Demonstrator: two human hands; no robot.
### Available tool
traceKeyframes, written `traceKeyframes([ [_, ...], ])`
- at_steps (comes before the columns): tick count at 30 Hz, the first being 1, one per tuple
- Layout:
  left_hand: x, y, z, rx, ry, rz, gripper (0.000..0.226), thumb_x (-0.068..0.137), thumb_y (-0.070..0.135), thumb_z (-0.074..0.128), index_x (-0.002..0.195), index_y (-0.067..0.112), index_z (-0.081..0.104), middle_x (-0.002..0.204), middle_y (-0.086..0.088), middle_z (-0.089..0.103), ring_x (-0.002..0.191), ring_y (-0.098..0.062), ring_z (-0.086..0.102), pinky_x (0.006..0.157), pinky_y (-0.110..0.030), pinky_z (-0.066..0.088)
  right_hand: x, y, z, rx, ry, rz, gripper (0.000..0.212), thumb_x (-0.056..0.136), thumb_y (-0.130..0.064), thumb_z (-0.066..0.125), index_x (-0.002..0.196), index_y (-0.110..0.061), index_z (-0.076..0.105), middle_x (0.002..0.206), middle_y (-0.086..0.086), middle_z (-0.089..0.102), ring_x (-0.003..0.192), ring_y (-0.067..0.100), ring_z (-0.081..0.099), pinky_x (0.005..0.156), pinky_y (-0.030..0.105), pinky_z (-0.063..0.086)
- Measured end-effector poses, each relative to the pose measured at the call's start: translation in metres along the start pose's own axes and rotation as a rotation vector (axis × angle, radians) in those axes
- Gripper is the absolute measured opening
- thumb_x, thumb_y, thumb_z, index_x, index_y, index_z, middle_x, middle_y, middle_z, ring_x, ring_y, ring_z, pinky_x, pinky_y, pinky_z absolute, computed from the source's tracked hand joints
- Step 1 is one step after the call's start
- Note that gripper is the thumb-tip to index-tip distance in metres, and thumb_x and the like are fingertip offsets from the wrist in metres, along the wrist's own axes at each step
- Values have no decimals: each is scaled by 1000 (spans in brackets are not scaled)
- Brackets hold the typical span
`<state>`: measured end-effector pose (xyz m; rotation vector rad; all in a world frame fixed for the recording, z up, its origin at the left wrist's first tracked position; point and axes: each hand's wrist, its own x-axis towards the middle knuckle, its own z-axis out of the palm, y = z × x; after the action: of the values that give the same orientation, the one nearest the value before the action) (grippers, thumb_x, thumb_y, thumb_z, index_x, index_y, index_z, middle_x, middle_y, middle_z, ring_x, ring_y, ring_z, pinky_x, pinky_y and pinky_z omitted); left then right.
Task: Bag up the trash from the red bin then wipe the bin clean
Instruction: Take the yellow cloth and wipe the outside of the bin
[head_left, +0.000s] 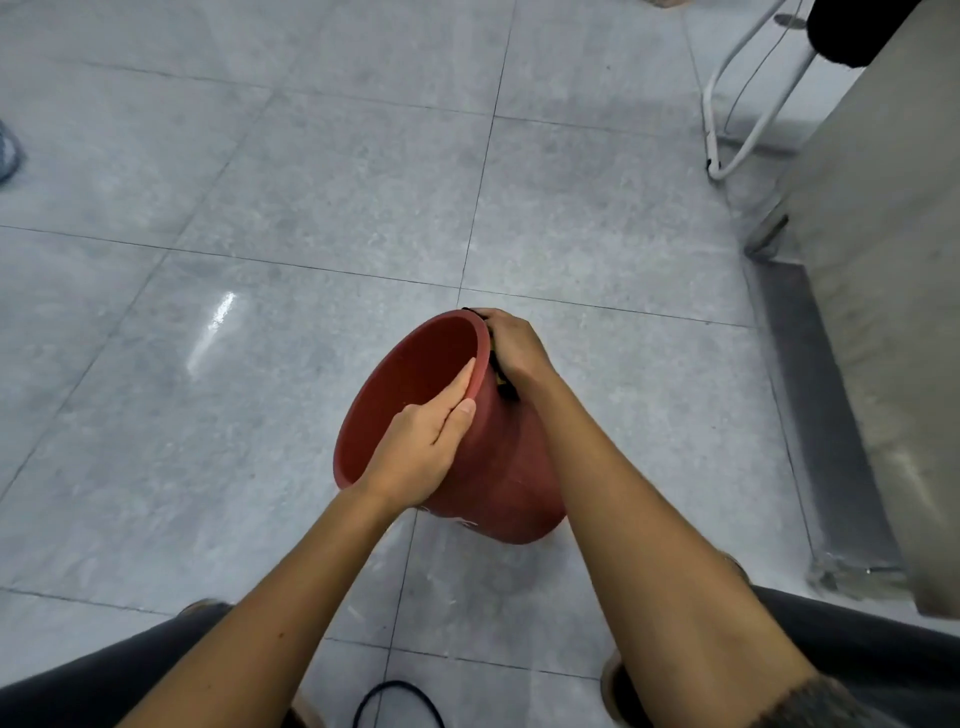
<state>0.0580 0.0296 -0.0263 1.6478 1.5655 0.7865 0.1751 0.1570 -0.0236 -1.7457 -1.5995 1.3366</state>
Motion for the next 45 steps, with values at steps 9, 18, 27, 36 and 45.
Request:
traceKeyframes([
  [9,18,9,7,-39,56,-37,47,97,47,31,143,46,25,87,-2,66,79,-12,62,86,-35,50,-90,95,36,-95,555,-312,45,100,-27,32,142,-40,41,141,-4,45,124,12,40,105,23,27],
  [18,46,20,11,-59,113,-119,49,99,44,32,147,33,29,89,14,58,79,-5,58,77,-23,44,-67,74,18,-46,462,-12,46,97,-24,29,138,-36,47,142,-3,42,118,19,34,99,30,31],
  [27,1,-22,-15,105,170,-15,47,98,40,34,142,23,38,137,8,53,125,-9,50,101,-21,39,-36,119,-8,-59,445,293,45,100,-23,30,139,-38,46,144,2,41,120,35,37,98,39,36],
  [36,1,-17,3,324,343,78,37,101,36,29,98,14,58,74,9,54,59,-7,49,53,-13,37,-51,45,26,-185,348,-288,50,94,-27,30,142,-37,39,143,1,40,113,26,41,99,38,35],
  [45,12,-3,-2,311,264,-57,52,92,57,14,87,26,56,60,15,54,57,-3,56,48,-17,38,-55,104,5,-17,382,329,48,99,-18,28,140,-37,44,146,0,37,121,34,35,98,36,36],
])
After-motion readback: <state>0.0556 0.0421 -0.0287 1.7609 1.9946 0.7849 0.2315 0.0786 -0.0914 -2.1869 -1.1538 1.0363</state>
